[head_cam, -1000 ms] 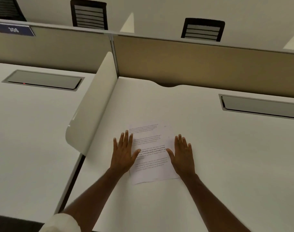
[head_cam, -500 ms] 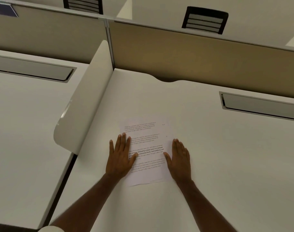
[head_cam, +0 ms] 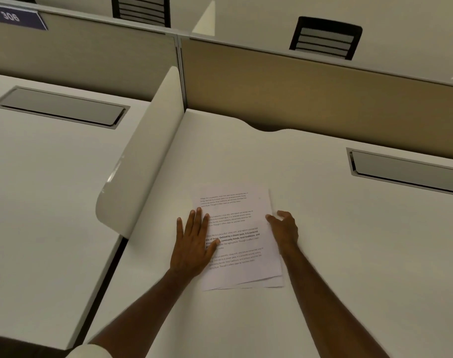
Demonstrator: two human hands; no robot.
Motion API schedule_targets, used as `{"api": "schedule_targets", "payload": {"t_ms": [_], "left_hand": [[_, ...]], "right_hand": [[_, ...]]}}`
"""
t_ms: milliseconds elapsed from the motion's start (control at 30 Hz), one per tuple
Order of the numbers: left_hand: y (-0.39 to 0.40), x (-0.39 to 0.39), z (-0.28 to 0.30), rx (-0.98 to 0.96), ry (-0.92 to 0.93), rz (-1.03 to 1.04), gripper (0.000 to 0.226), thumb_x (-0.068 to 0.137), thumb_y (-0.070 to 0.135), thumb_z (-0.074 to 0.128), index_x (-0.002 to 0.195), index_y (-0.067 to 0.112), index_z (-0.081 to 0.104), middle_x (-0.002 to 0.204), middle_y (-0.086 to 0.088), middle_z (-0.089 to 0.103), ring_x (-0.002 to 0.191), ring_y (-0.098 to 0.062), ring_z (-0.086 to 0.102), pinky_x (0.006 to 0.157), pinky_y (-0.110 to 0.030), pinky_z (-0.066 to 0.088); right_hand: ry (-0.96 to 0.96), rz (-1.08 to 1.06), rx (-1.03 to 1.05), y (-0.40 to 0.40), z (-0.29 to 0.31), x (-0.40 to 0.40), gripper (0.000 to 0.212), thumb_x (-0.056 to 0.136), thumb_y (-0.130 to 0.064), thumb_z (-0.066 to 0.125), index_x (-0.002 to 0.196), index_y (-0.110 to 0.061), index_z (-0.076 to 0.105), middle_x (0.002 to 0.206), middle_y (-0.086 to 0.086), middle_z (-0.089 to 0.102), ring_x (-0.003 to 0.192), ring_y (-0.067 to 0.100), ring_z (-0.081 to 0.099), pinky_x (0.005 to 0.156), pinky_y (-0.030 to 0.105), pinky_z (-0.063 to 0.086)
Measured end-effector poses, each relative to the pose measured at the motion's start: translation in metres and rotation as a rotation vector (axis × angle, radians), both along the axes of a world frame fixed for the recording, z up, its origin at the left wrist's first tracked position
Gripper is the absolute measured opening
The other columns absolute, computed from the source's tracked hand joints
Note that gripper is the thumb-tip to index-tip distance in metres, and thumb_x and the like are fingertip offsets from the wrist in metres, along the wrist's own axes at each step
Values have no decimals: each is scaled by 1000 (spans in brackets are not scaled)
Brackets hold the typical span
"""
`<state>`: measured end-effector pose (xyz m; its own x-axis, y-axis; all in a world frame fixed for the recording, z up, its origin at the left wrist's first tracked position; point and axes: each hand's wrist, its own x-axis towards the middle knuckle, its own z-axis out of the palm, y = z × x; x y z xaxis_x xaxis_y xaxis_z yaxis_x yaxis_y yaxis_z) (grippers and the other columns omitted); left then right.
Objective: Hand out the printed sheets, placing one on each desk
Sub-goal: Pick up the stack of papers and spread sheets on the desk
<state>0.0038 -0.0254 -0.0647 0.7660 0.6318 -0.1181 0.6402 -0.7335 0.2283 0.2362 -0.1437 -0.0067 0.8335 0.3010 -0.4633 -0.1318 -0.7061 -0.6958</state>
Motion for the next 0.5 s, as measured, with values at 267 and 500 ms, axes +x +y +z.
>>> {"api": "schedule_targets", "payload": {"t_ms": [267, 500], "left_hand": [[0, 0, 1, 10, -33, -7, 82, 96, 67, 12, 158, 17, -4, 167, -9, -11, 154, -24, -12, 124, -54, -4], [1, -7, 14, -222, -461, 97, 72, 99, 55, 34, 158, 16, 20, 168, 0, 9, 155, -14, 6, 127, -45, 7]], "right_hand": [[179, 150, 172, -2, 1, 0, 33, 81, -8, 79, 112, -1, 72, 108, 16, 76, 98, 37, 73, 94, 52, 58], [279, 112, 324, -17, -2, -12, 30, 85, 0, 74, 115, 1, 70, 102, 14, 77, 81, 26, 75, 67, 32, 62]]}}
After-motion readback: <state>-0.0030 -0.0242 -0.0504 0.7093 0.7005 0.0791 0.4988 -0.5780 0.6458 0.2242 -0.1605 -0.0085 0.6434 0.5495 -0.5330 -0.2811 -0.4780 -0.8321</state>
